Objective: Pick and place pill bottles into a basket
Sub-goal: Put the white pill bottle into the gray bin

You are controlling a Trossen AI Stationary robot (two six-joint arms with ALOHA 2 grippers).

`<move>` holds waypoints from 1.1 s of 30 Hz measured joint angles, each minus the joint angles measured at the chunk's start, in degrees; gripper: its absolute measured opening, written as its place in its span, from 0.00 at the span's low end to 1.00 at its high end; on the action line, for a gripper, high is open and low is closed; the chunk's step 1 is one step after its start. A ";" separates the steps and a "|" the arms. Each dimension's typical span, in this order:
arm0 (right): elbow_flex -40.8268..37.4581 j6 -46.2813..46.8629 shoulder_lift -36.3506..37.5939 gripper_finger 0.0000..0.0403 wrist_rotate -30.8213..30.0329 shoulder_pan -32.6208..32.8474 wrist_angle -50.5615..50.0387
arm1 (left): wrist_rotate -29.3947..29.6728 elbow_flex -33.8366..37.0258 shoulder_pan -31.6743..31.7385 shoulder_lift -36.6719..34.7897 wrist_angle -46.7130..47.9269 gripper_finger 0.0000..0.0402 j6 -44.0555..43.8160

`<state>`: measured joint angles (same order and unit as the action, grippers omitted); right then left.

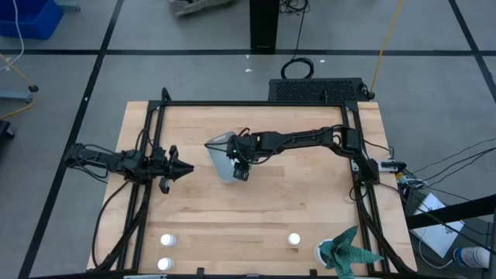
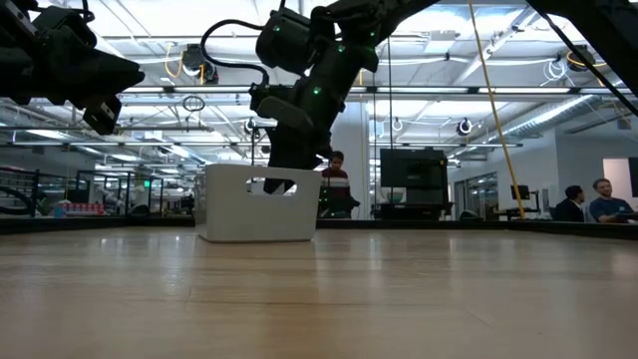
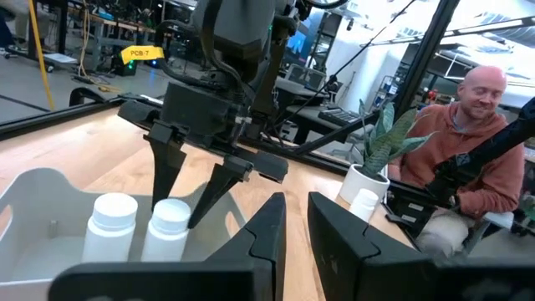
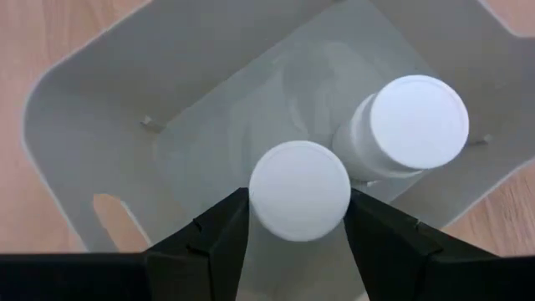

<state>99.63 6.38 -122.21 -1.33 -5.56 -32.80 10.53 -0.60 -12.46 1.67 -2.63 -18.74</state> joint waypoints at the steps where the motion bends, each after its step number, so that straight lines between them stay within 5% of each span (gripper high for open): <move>1: 0.00 -0.02 0.00 0.46 -0.03 0.00 -0.03 | 0.00 0.00 0.02 -0.01 0.00 0.14 -0.03; 20: -0.02 -2.57 7.60 0.44 -0.38 0.73 -5.50 | -0.45 0.02 -0.01 0.97 -0.08 0.14 -0.69; 24: -0.04 -2.08 10.56 0.32 -0.51 1.83 -10.65 | -0.47 0.02 0.01 1.34 -0.09 0.14 -0.98; 29: -2.93 -2.28 14.39 0.05 -3.38 4.42 -12.07 | -0.77 0.02 0.00 1.71 -0.12 0.14 -2.24; 33: -8.38 1.21 17.92 0.03 -3.38 7.21 -8.63 | -0.76 0.03 0.01 1.71 -0.41 0.14 -2.85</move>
<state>91.25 7.59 -104.29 -4.71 1.65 -41.42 9.77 -0.57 -12.45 3.38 -3.05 -21.59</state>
